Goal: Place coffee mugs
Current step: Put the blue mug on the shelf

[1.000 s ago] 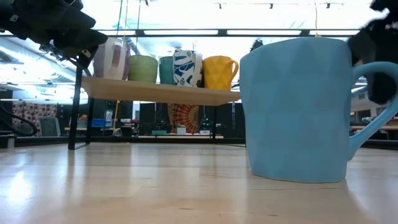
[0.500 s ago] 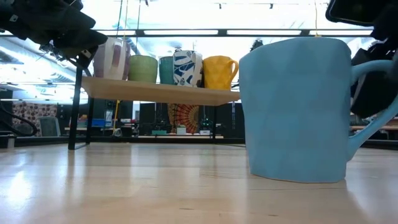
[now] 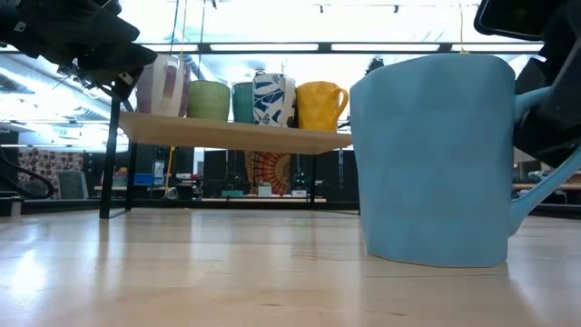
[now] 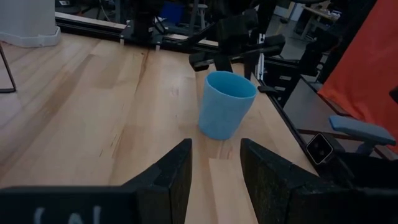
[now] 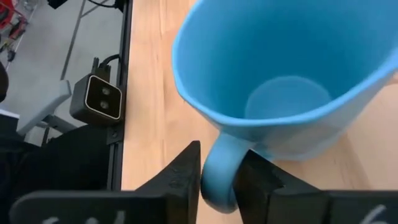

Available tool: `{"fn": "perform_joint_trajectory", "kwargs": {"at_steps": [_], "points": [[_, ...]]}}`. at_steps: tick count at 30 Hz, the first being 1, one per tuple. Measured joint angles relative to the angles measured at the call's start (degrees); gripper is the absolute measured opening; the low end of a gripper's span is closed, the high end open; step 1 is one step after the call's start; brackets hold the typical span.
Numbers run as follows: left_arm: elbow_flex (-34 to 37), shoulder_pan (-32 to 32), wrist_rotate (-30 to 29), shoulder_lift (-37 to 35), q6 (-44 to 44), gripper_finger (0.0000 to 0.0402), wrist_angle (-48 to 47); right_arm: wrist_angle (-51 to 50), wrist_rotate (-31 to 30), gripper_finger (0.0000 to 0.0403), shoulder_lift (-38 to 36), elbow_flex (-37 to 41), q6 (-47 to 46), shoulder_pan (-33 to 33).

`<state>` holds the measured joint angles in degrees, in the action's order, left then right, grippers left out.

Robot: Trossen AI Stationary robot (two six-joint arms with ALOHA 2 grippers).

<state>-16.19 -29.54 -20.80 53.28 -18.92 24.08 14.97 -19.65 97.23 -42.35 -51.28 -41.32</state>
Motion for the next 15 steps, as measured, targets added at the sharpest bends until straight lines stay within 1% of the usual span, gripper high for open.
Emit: {"fn": "perform_joint_trajectory", "kwargs": {"at_steps": [7, 11, 15], "points": [[0.0, 0.0, 0.0, 0.0, 0.0, 0.0141, 0.0, 1.5, -2.9, 0.0063, 0.0, 0.0, 2.9, 0.3], [0.0, 0.0, 0.0, 0.0, 0.0, 0.0141, 0.0, 3.2, -3.7, 0.0062, 0.0, 0.0, 5.2, 1.1], [0.0, 0.0, -0.9, 0.0, 0.0, 0.0141, 0.0, 4.3, -7.3, 0.0063, 0.0, 0.0, 7.7, 1.6]]}}
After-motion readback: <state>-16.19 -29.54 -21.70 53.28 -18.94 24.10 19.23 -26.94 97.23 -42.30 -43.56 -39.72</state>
